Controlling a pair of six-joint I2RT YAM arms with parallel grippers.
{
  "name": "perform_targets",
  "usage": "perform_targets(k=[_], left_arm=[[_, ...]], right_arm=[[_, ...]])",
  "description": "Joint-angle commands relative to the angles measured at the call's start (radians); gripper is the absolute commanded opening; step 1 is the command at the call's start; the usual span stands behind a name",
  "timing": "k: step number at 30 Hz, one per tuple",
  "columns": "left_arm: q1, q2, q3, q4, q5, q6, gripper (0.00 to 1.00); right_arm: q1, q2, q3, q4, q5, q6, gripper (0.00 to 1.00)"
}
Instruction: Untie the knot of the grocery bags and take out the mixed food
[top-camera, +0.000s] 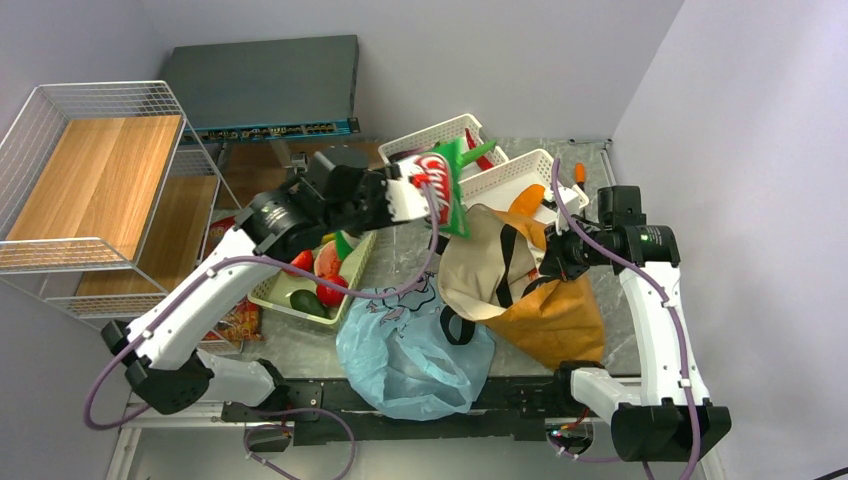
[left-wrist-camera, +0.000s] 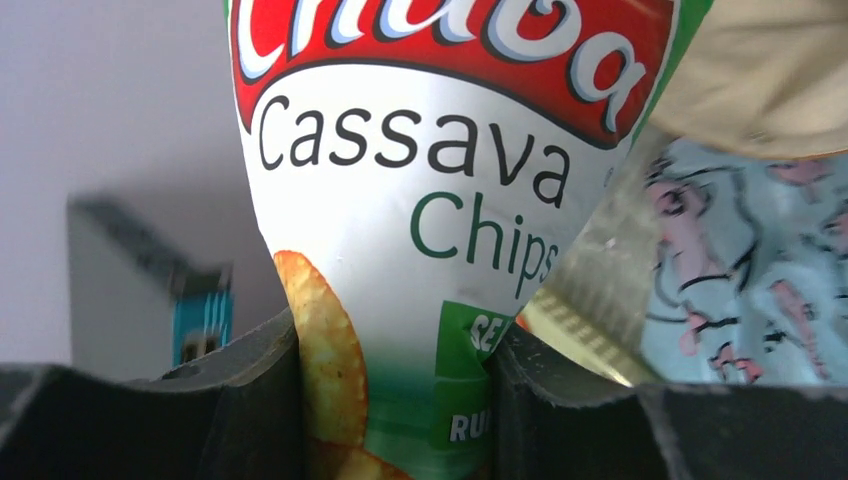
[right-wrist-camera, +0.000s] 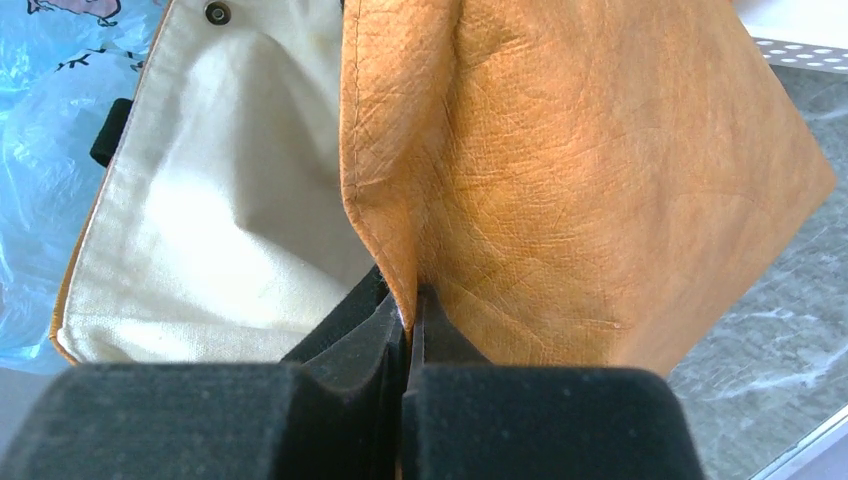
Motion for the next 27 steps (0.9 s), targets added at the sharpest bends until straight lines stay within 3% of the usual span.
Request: perform_targets(k=[1, 7, 11, 14, 19, 21, 23, 27], left_arm=[[0.068, -0.097, -0.05, 0.054, -0.303, -0.154, 0.0], [0.201, -0.201, -0.135, 0.112, -0.57, -0.187, 0.0], [0.263, -0.244, -0.21, 0.229, -0.847, -0.137, 0.0], [0.31, -0.301, -0.345, 0.409, -1.012, 0.027, 0.0], [0.335, -0.378, -0.57, 0.912, -1.157, 0.529, 0.0], [0.369, -0.38, -0.541, 0.796, -1.172, 0.492, 0.0], [0.43, -0.359, -0.45, 0.545, -1.166, 0.314, 0.0], [0.488, -0.372, -0.348, 0.283, -1.1, -0.032, 0.0]], right_arm=[[-0.002, 0.012, 0.01, 0.033, 0.018, -0.004, 0.0], [-0.003, 0.032, 0.016, 0.033, 0.017, -0.018, 0.0], [-0.002, 0.06, 0.041, 0.033, 0.024, -0.021, 0.0], [-0.003, 0.074, 0.053, 0.032, 0.029, -0.032, 0.0], [-0.002, 0.103, 0.073, 0.021, 0.045, -0.066, 0.0], [-0.003, 0.118, 0.083, 0.017, 0.045, -0.075, 0.0], [-0.002, 0.126, 0.09, 0.015, 0.042, -0.078, 0.0], [-0.003, 0.14, 0.093, 0.017, 0.038, -0.09, 0.0]])
